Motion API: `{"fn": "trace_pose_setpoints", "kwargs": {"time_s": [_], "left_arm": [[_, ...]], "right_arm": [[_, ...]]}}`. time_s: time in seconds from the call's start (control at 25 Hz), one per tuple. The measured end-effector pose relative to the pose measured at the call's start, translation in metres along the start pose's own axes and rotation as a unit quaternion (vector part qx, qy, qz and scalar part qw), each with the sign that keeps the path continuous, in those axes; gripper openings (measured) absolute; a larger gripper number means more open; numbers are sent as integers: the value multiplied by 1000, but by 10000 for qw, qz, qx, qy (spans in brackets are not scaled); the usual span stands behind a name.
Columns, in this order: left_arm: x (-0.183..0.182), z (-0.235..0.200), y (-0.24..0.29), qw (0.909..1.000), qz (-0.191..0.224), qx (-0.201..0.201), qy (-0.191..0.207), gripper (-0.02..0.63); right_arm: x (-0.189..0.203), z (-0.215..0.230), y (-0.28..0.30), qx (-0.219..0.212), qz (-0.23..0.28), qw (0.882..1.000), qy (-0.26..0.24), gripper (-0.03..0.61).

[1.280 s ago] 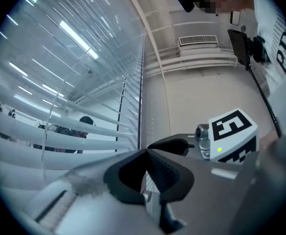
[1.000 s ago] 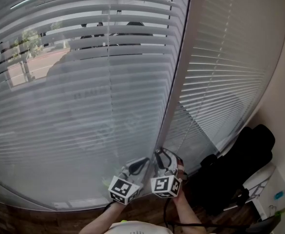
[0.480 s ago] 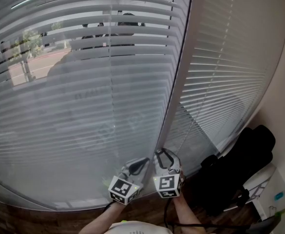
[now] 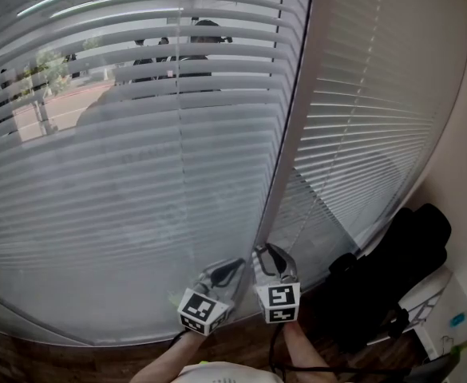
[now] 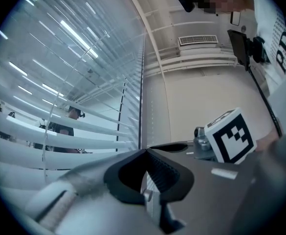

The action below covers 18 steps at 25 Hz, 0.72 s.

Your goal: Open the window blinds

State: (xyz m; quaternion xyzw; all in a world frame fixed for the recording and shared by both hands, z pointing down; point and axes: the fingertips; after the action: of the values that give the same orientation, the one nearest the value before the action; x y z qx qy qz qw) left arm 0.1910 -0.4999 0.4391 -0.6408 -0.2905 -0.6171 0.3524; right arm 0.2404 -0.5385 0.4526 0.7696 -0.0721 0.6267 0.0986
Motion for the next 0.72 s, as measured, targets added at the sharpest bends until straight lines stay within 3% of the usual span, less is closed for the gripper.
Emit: {"fn": "trace_pose_setpoints", "kwargs": {"time_s": [0.32, 0.72], "left_arm": [[4, 0, 2, 10000, 29, 35, -26, -8], [4, 0, 3, 10000, 71, 62, -30, -8]], "right_arm": [[1, 3, 1, -93, 91, 9955, 936, 133], [2, 6, 1, -188, 198, 9778, 2079, 133]]}}
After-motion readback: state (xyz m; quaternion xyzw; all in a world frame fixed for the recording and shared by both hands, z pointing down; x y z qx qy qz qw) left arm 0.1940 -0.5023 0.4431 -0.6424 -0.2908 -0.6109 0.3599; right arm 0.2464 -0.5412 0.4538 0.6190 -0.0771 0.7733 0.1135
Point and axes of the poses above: the fingertips, and each gripper's own axes: y forward along the fingers, z to its right, x out of its underside, and after that the axes turned 1 degree about x, right-handed
